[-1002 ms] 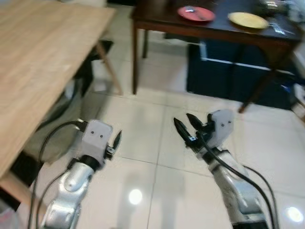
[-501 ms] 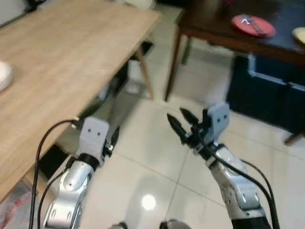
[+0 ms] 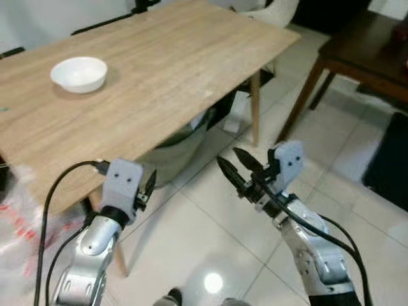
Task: Setting the table
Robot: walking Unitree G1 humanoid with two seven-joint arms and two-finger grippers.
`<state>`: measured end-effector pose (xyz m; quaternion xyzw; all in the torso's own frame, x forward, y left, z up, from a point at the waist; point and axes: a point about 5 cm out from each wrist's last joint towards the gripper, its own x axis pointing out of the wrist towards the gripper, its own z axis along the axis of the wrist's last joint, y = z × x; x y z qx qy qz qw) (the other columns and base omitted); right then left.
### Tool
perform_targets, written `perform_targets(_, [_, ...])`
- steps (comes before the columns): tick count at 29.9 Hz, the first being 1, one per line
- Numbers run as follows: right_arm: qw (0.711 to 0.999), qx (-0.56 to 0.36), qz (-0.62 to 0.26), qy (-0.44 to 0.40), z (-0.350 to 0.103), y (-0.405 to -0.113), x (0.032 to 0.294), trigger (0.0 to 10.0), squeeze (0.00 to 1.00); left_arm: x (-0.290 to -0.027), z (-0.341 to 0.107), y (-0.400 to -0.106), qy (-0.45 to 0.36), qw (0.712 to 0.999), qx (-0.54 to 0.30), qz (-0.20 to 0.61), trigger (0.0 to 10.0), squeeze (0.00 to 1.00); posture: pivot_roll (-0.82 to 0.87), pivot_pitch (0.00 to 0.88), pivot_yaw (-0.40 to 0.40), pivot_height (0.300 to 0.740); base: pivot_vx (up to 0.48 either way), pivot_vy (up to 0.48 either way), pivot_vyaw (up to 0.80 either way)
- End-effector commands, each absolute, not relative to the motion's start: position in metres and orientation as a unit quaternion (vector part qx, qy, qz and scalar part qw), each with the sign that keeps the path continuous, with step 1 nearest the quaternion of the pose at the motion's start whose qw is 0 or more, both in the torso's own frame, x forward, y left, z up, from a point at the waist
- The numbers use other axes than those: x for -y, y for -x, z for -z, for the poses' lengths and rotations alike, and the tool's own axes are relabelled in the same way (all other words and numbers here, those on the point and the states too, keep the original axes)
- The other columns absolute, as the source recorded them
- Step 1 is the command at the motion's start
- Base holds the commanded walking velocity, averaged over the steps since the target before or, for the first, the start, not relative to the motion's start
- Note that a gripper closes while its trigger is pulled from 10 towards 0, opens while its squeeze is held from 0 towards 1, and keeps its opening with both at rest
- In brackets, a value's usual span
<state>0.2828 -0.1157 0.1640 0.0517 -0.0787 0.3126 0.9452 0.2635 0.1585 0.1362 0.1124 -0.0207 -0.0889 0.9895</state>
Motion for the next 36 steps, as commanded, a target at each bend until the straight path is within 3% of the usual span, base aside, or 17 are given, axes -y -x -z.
perform_targets(1, [0.945,0.079,-0.311,-0.058,-0.165,-0.282,0.118,10.0,0.0,-0.159,-0.131,-0.263,-0.119,0.989,0.008,0.087,10.0,0.0,-0.09,0.047,0.011,0.74,0.0,0.0,0.79])
perform_targets(8, [0.947,0.079,-0.304,-0.06,-0.165,-0.283,0.119,10.0,0.0,-0.161,-0.132,-0.264,-0.122,0.989,0.011,0.081,10.0,0.0,-0.09,0.047,0.012,0.74,0.0,0.0,0.79])
perform_targets(10, [0.957,0.083,-0.267,-0.073,-0.166,-0.288,0.125,10.0,0.0,-0.161,-0.131,-0.266,-0.128,0.989,0.013,0.074,10.0,0.0,-0.09,0.047,0.012,0.74,0.48,0.0,0.0])
perform_targets(36, [0.958,0.096,-0.258,-0.077,-0.17,-0.29,0.13,10.0,0.0,-0.161,-0.13,-0.267,-0.138,0.987,0.017,0.077,10.0,0.0,-0.09,0.039,0.013,0.74,0.473,0.0,0.0])
